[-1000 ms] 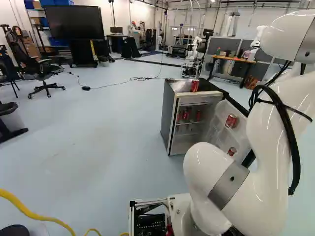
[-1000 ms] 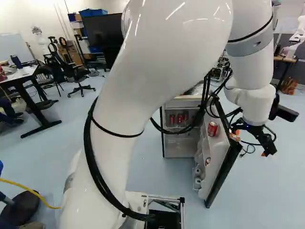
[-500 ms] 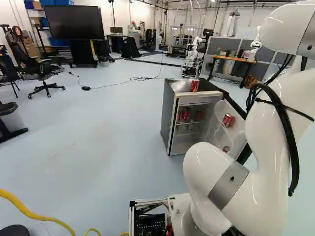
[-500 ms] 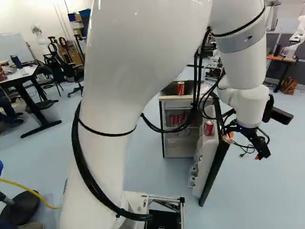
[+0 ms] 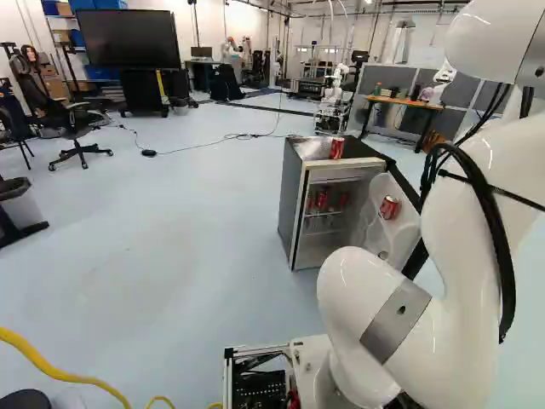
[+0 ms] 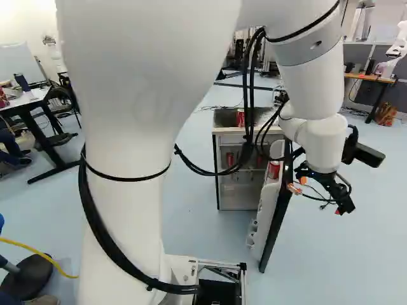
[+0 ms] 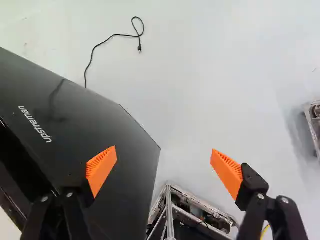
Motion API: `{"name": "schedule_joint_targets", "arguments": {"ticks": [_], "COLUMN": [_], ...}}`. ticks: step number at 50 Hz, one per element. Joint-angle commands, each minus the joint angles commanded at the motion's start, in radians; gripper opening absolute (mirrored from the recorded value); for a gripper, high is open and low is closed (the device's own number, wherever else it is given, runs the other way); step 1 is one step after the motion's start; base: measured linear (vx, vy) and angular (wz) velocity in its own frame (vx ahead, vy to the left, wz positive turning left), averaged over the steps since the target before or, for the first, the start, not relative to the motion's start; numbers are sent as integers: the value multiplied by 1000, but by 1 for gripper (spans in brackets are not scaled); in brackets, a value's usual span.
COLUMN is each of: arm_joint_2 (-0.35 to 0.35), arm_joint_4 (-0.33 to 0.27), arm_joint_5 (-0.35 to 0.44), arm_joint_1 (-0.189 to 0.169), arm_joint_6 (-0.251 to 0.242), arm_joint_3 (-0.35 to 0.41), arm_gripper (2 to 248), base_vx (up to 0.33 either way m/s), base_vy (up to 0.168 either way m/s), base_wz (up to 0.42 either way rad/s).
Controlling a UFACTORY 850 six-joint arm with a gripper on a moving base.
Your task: Grab a drink from the fridge
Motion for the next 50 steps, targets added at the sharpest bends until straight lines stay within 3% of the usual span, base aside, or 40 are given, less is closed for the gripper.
{"name": "schedule_joint_targets", "arguments": {"ticks": [50], "arm_joint_2": [171], "arm_joint_4": [0], "arm_joint_5": [39], "arm_joint_1": [56], "arm_joint_6": [0], "arm_joint_3": [214], "arm_gripper": [247], "base_vx": [0], "base_vy": [0], "base_wz": [0]}}
